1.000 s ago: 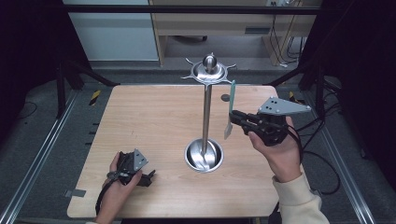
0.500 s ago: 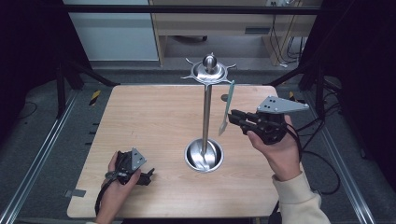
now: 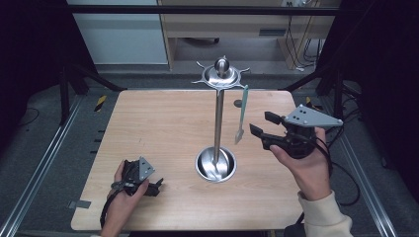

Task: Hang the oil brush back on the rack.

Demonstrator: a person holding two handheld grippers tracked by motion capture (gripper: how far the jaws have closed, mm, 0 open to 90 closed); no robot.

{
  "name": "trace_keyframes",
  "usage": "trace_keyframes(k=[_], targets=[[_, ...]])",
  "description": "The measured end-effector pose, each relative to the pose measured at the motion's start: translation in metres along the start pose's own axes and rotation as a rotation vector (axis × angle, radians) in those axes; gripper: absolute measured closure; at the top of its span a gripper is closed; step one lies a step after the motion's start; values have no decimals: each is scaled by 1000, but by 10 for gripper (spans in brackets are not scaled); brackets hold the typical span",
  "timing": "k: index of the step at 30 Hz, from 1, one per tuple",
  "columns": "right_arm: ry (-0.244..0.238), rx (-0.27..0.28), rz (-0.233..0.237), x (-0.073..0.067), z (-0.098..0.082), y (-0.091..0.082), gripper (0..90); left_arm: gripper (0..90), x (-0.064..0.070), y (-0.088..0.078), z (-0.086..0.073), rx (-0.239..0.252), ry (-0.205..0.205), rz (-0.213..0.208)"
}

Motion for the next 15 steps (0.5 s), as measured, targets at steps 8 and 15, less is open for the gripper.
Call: trace_keyframes(k=[8,15], targets=[[42,-12,-87,22,-15,-8,193,29,-2,0,0,3,-8,2],[36,-54,-143,37,-34,-6,117,29,-2,0,0,1,-6,3]])
Point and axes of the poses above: each handheld gripper's, and its own axes: y roughly forward along the jaws, z roughly out of its top, x roughly to its right, the point moved 9 cm from there along y, roughly forward along the jaws, and after that the axes turned 8 degrees about -x, right-handed, at the moved point
